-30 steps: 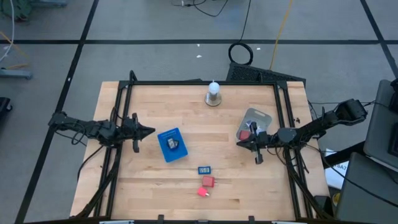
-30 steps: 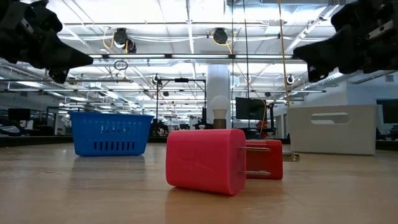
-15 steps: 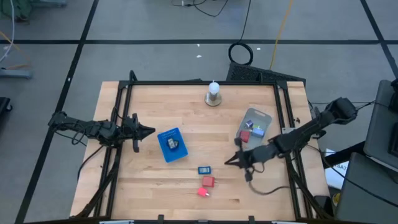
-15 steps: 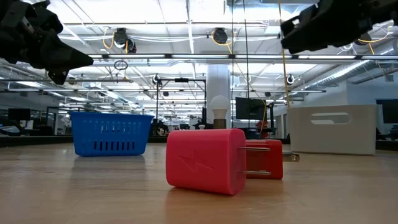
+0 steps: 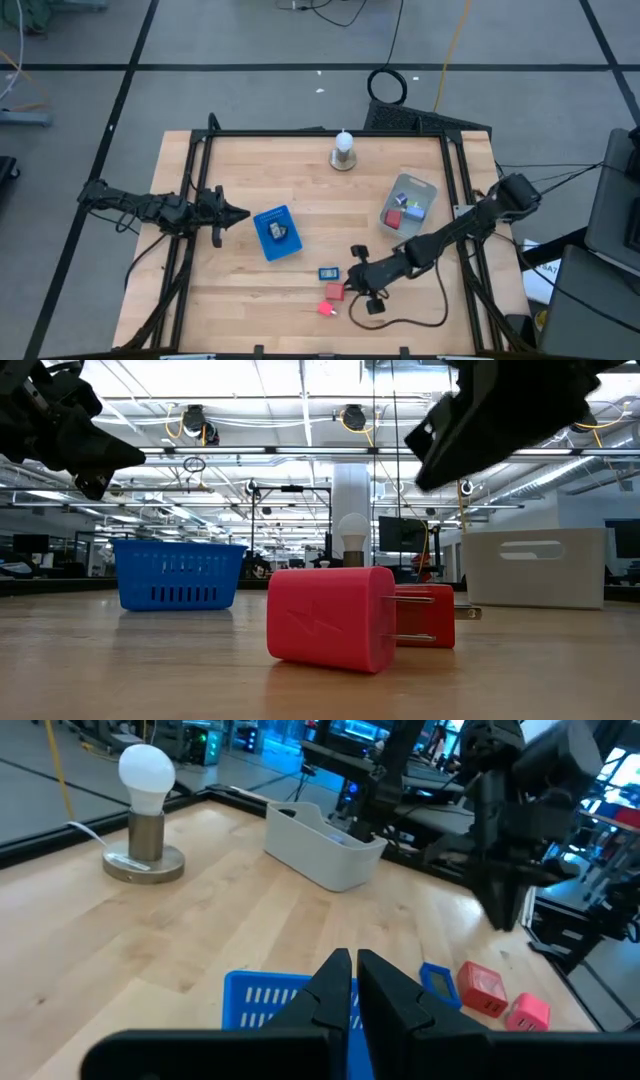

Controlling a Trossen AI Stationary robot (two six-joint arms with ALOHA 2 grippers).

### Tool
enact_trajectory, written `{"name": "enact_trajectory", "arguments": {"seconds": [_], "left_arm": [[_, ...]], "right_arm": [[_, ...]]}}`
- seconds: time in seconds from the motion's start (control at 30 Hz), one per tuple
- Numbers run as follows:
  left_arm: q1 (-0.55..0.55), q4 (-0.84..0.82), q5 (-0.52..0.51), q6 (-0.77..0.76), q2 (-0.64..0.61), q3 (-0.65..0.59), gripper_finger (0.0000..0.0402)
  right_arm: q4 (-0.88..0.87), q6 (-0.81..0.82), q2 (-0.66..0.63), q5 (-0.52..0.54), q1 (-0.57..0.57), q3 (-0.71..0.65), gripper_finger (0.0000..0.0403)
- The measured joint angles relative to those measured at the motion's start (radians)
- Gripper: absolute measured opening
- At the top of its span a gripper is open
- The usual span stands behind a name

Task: Pick & Place Office items
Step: Put the red charger adapter into the gray bin

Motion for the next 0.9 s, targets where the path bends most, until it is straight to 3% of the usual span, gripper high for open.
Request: {"name": "enact_trajectory", "arguments": {"seconds": [0.3,0.43,0.6,0.9], "left_arm": [[0.000,-0.001,0.000,-0.005,0.000,0.000,0.0021],[0.000,-0.004,0.000,-0.006,0.000,0.000,0.0021],[0.000,-0.006,0.000,-0.005,0.000,0.000,0.0021],[0.000,-0.007,0.000,-0.005,0.000,0.000,0.0021]], "right_arm": [[-0.022,0.049,0.081,0.003,0.027,0.076,0.0258],[-0.023,0.067,0.118,0.048,0.031,0.108,0.0321],[-0.089,0.165,0.164,0.134,0.034,0.141,0.0336],[-0.105,0.246,0.221,0.166,0.058,0.150,0.0336]]}}
